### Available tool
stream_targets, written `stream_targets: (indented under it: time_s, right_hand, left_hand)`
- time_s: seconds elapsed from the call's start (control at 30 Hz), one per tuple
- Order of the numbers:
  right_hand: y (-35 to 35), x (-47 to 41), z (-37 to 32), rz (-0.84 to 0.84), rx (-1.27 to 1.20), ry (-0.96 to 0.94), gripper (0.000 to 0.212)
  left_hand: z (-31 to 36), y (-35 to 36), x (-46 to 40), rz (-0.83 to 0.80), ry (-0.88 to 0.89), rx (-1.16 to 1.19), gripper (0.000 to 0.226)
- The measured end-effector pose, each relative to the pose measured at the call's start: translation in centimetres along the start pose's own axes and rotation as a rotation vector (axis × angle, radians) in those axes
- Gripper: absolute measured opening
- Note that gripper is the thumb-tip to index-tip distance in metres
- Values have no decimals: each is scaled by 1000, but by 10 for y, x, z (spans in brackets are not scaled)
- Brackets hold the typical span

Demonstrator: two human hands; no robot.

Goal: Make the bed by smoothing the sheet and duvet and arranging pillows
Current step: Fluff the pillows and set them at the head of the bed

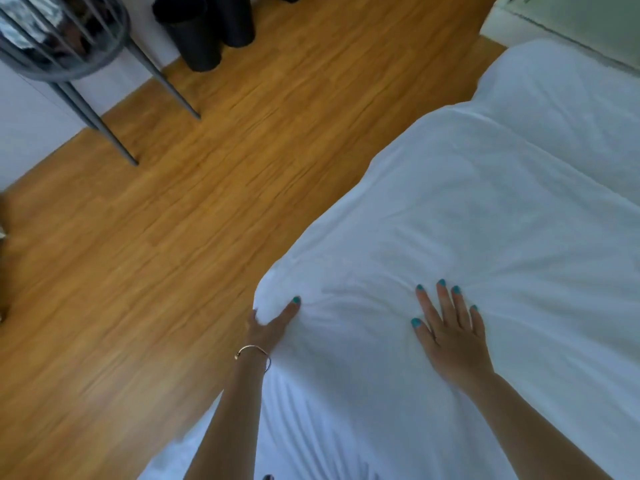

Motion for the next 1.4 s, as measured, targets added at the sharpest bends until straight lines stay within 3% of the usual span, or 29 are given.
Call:
stream_targets:
  time_s: [0.07, 0.2, 0.43, 0.53, 0.67, 0.77, 0.87, 1.0, 1.13, 1.23, 1.27, 1.33, 1.4]
  right_hand:
    - [0, -1, 0, -27, 2, 1, 61]
    - [0, -1, 0, -89, 4, -2, 63]
    - [-14, 20, -7, -189, 47, -111, 63]
    - [-40, 51, -18, -144, -126, -252, 67]
    - [-137, 108, 14, 260, -848, -193, 59]
    - [-186, 164, 75, 494, -1277, -91, 69]
    - [-206, 209, 117, 493, -1231, -118, 106]
    - [-171, 235, 171, 498, -988, 19, 145]
    - [-119, 244, 215, 510, -1020, 172, 147]
    - [-98, 242, 228, 545, -994, 206, 128]
    - [-94, 242, 231, 545, -988, 212, 119]
    - [-81, 247, 242, 529, -1010, 224, 106]
    - [-68, 263, 259, 555, -1106, 258, 99]
  left_hand:
    - [5, 0, -20, -87, -12, 113, 136]
    - [25, 1, -35, -210, 76, 301, 130]
    - [92, -10, 54, -5, 613, 256, 111]
    - [124, 5, 113, -45, 837, 204, 112]
    - [168, 96, 214, -167, 1174, -164, 102]
    - [155, 207, 280, -494, 1287, -430, 100]
    - [105, 299, 316, -794, 1329, -700, 98]
    - [21, 366, 332, -964, 1421, -1012, 91]
    - [-69, 381, 330, -1000, 1463, -1475, 95]
    - [-113, 382, 326, -996, 1438, -1693, 91]
    - [-120, 382, 327, -1046, 1397, -1655, 84]
    - [-104, 372, 343, -1123, 1272, -1192, 58]
    - [-38, 335, 344, -741, 1233, -570, 31]
Point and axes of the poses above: each hand's wrist, its own x-axis away from the middle knuckle, its own y-axis out of the palm, z = x × y, the point moved 9 cm from there along -x, towards the middle knuckle, and after that the axes turned 4 degrees about -z, right-handed, at the moved point
